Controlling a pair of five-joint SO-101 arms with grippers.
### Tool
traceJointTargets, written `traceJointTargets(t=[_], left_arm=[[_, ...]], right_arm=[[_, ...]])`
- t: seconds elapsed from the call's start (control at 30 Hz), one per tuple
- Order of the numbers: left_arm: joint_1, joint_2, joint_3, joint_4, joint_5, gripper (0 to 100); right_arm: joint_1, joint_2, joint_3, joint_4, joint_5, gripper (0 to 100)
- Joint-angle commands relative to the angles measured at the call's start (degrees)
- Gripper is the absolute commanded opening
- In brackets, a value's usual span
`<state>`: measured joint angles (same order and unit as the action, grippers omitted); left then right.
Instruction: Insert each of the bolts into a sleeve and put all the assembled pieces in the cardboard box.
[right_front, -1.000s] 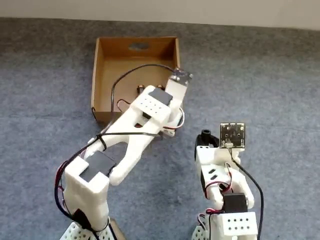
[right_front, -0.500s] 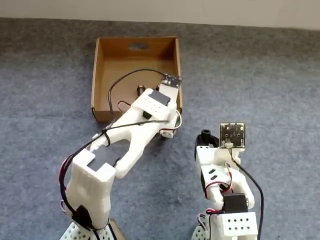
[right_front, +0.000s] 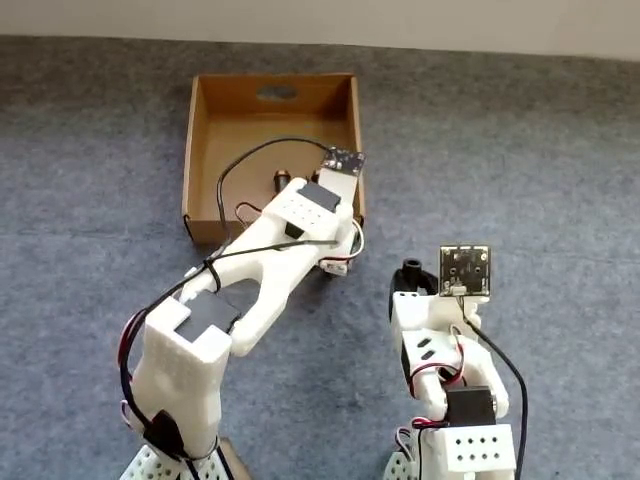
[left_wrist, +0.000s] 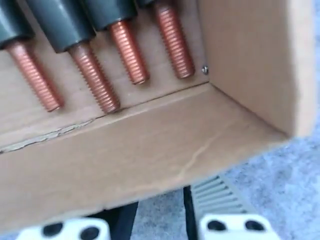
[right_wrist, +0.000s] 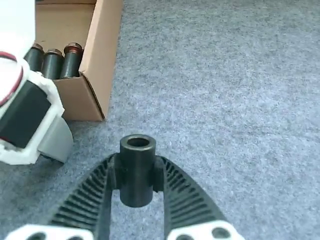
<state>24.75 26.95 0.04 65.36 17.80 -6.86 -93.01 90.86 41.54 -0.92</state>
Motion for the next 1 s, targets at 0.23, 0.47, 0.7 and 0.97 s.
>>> traceJointTargets(t=[0.23, 0.47, 0.7, 0.97], left_arm=[[-1.4, -8.3, -0.2, 0.4, -2.3, 13], [-1.4, -1.5, -0.7, -1.5, -2.0, 12], [-1.0, -0.7, -0.4, -2.5, -2.5, 12], [-0.8, -0.7, -0.3, -2.5, -2.5, 3]], right_arm=[[-0.2, -0.8, -0.5, -0.7, -0.3, 0.5], [-0.2, -0.8, -0.5, -0.7, -0.3, 0.5], [-0.2, -0.8, -0.5, -0.7, -0.3, 0.5], [-0.2, -0.8, -0.5, -0.7, -0.3, 0.5]])
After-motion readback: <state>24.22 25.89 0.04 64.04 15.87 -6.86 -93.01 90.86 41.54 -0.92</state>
